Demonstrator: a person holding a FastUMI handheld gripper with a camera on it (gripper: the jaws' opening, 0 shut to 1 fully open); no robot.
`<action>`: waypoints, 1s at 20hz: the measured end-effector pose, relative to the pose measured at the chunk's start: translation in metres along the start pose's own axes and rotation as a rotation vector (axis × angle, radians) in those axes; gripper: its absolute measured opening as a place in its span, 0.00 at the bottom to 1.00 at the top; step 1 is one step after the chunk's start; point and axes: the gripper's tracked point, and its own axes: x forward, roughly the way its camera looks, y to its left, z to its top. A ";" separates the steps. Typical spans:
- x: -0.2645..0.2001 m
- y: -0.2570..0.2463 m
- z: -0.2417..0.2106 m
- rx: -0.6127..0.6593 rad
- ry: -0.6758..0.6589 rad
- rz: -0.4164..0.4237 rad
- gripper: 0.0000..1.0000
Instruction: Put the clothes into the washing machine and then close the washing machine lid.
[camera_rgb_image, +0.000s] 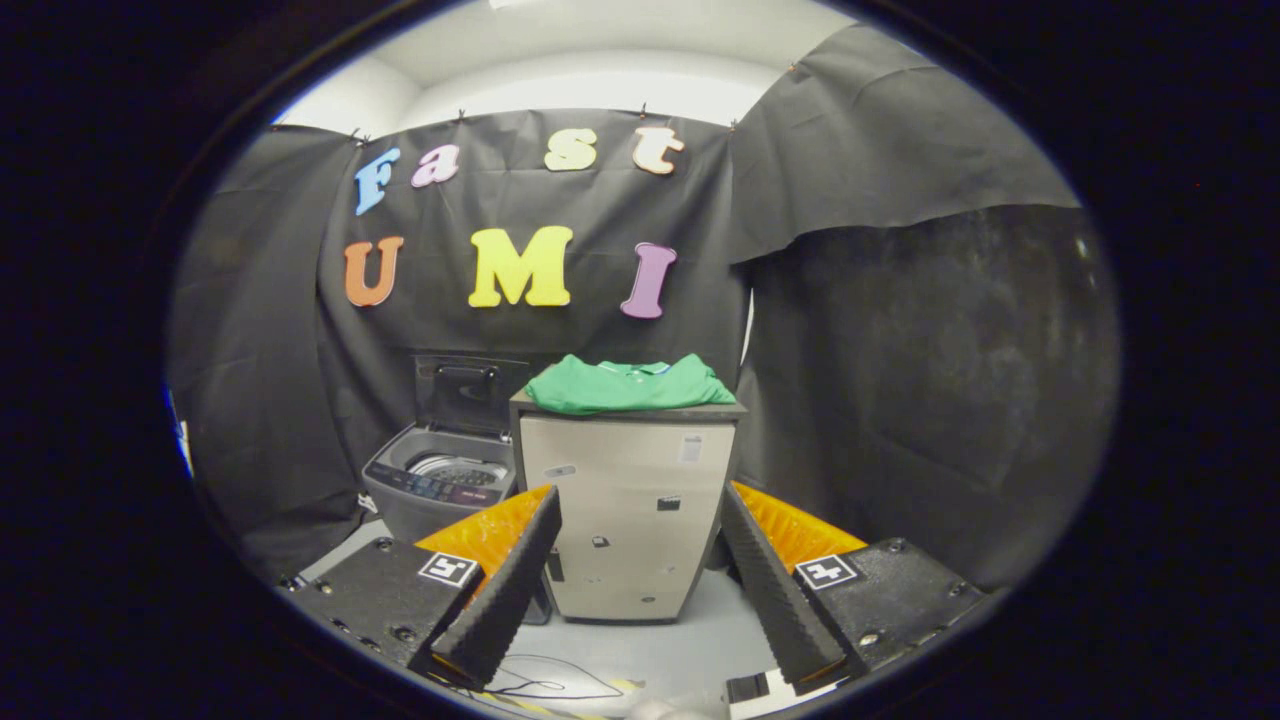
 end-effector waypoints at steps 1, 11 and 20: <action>-0.001 0.001 0.000 0.001 -0.001 -0.006 1.00; 0.008 0.008 0.011 0.032 0.003 -0.040 1.00; 0.069 0.001 0.096 0.028 -0.043 -0.026 1.00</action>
